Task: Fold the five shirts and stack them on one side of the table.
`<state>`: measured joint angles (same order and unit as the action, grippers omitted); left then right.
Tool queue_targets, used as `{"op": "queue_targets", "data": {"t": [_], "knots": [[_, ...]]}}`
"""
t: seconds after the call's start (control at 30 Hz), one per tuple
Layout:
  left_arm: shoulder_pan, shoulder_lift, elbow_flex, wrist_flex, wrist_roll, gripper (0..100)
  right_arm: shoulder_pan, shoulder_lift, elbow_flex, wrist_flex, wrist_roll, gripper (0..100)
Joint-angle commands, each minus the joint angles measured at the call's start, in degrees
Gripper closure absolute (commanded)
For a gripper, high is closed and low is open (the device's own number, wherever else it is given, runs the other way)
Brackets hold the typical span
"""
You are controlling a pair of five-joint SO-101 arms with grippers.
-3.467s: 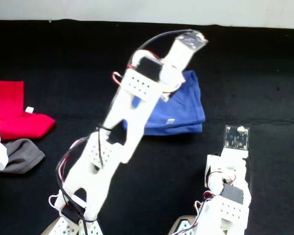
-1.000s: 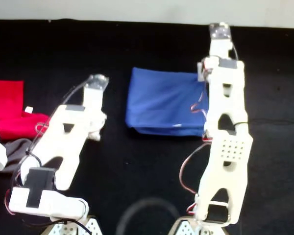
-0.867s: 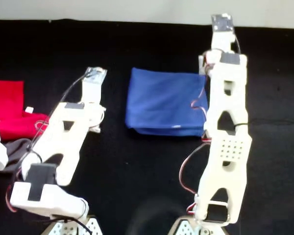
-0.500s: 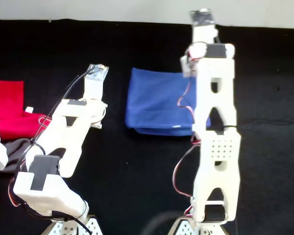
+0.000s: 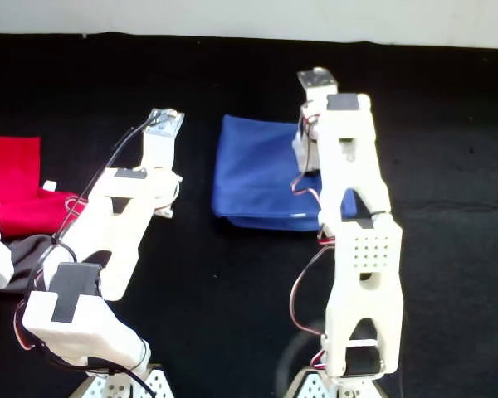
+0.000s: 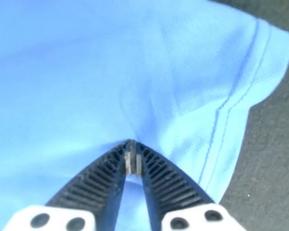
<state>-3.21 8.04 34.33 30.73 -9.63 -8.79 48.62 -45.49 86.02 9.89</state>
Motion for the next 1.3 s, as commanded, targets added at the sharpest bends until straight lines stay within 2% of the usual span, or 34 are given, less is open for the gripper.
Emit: {"op": "queue_targets", "data": {"t": [0.0,0.1,0.2,0.3,0.43,0.53,0.77,1.1,1.17,1.27], "knots": [[0.66,0.31,-1.89,-0.7,0.18,99,-0.04,-3.38,-4.44,0.84,-0.53,98.9],[0.66,0.4,-1.89,-0.7,0.18,99,0.84,-4.62,-8.22,3.21,-0.62,97.6],[0.66,0.4,-1.89,-0.7,0.18,99,1.63,-4.35,-9.19,5.41,-1.58,86.0],[0.66,0.66,-2.68,-0.62,0.18,99,2.33,-2.86,-8.13,5.05,-5.19,75.5],[0.66,0.66,-2.68,-0.62,0.18,99,3.56,0.66,-8.22,3.82,-13.19,70.6],[0.66,0.66,-2.68,-0.62,0.18,99,3.74,3.47,-8.22,3.74,-14.24,66.9],[0.66,0.66,-2.68,-0.62,0.18,99,1.36,5.58,-12.26,3.47,-14.24,66.8],[0.66,0.66,-2.68,-0.62,0.18,99,0.22,12.53,-9.98,0.22,-14.24,67.6],[0.66,0.66,-2.68,-0.62,0.18,99,0.4,14.02,-10.15,0.66,-14.24,73.5],[0.66,0.66,-2.68,-0.62,0.18,99,0.48,14.81,-13.05,1.89,-13.89,93.0]]}}
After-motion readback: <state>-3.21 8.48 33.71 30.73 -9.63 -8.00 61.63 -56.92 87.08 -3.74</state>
